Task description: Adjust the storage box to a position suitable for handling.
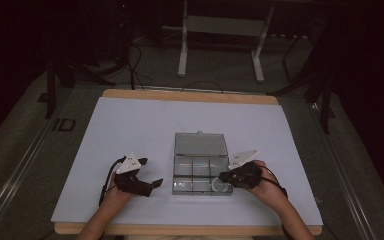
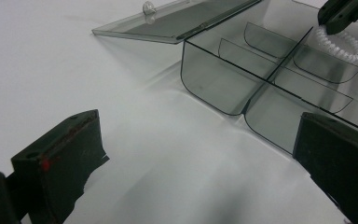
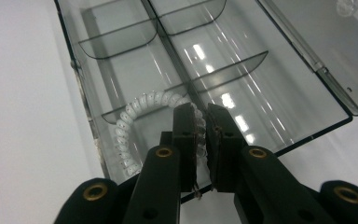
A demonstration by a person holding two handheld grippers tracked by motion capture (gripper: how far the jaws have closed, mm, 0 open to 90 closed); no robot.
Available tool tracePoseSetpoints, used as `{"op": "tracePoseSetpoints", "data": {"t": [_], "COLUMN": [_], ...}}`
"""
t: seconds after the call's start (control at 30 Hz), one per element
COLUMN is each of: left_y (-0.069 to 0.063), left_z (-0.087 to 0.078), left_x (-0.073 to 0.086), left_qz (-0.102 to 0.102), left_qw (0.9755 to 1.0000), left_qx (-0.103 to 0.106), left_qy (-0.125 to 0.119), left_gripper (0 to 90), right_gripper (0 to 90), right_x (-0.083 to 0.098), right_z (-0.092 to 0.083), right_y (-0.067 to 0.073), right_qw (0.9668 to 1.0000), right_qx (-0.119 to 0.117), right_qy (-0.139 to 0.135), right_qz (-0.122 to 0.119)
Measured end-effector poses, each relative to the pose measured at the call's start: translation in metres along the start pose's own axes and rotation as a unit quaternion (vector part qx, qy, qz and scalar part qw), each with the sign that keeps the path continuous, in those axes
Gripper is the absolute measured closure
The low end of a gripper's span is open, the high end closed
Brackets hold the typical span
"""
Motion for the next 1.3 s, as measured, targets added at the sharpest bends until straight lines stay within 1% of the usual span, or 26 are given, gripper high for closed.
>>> {"op": "tracePoseSetpoints", "data": {"t": [0.03,0.13,0.4,0.5,0.53,0.57,0.67,0.73,0.87,0.9,0.93,1.0,1.1,1.13,1.17,1.2,1.23,1.27,1.3], "left_y": [0.0,0.0,0.0,0.0,0.0,0.0,0.0,0.0,-0.001,-0.001,-0.001,-0.001,-0.001,-0.001,-0.001,-0.001,-0.001,-0.001,-0.001], "left_z": [0.0,0.0,0.0,0.0,0.0,0.0,0.0,0.001,0.001,0.001,0.001,0.001,0.001,0.001,0.001,0.001,0.001,0.001,0.001], "left_x": [0.0,0.0,0.0,0.0,0.0,0.0,0.0,0.0,0.0,0.0,0.001,0.001,0.001,0.001,0.001,0.001,0.001,0.001,0.001], "left_qz": [-0.001,-0.002,-0.002,-0.002,-0.002,-0.002,-0.002,0.0,0.003,0.003,0.003,0.004,0.004,0.004,0.004,0.004,0.004,0.004,0.004], "left_qw": [1.0,1.0,1.0,1.0,1.0,1.0,1.0,1.0,1.0,1.0,1.0,1.0,1.0,1.0,1.0,1.0,1.0,1.0,1.0], "left_qx": [0.001,0.001,0.001,0.0,0.0,0.0,0.0,-0.001,0.0,0.0,0.001,0.001,-0.002,-0.002,-0.002,-0.003,-0.003,-0.003,-0.003], "left_qy": [-0.001,-0.002,-0.001,-0.002,-0.002,-0.001,0.001,0.001,0.002,0.002,0.005,0.007,0.006,0.006,0.006,0.006,0.006,0.006,0.006], "left_gripper": [2.0,2.0,2.0,2.0,2.0,2.0,2.0,2.0,2.0,2.0,2.0,2.0,2.0,2.0,2.0,2.0,2.0,2.0,2.0], "right_gripper": [82.7,82.7,82.0,80.9,77.6,75.5,73.6,73.0,70.3,70.3,67.2,64.5,57.5,57.5,52.0,49.1,49.1,46.2,38.3], "right_x": [0.001,0.002,0.002,0.002,0.002,0.001,-0.002,-0.003,-0.007,-0.007,-0.008,-0.007,-0.007,-0.007,-0.007,-0.006,-0.006,-0.006,-0.006], "right_z": [0.001,0.001,0.004,0.004,0.004,0.001,-0.004,-0.008,-0.018,-0.018,-0.021,-0.023,-0.025,-0.025,-0.027,-0.028,-0.028,-0.028,-0.03], "right_y": [0.0,-0.002,0.001,0.001,0.0,0.0,-0.001,-0.003,-0.006,-0.006,-0.008,-0.01,-0.012,-0.012,-0.013,-0.014,-0.014,-0.016,-0.017], "right_qw": [1.0,1.0,0.9998,0.9999,0.9999,0.9999,1.0,0.9999,0.9993,0.9993,0.9989,0.9987,0.998,0.998,0.9974,0.9971,0.9971,0.9965,0.9958], "right_qx": [0.003,0.004,-0.004,-0.002,-0.001,0.0,0.003,0.01,0.015,0.015,0.02,0.026,0.034,0.034,0.038,0.041,0.041,0.046,0.051], "right_qy": [0.006,0.008,0.017,0.016,0.016,0.01,0.001,-0.006,-0.032,-0.032,-0.04,-0.042,-0.05,-0.05,-0.056,-0.059,-0.059,-0.063,-0.068], "right_qz": [-0.005,-0.002,-0.004,-0.004,-0.003,-0.003,-0.001,-0.001,0.01,0.01,0.014,0.016,0.022,0.022,0.026,0.027,0.027,0.029,0.034]}}
Point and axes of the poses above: each handheld gripper's, and its own axes: z roughly forward along the jaws, x roughly out of its underside, y roughly to its left, the point moved 8 cm from there along z, roughly forward along the jaws, and after that the axes turned 14 degrees about -z, right-handed, at the moved point
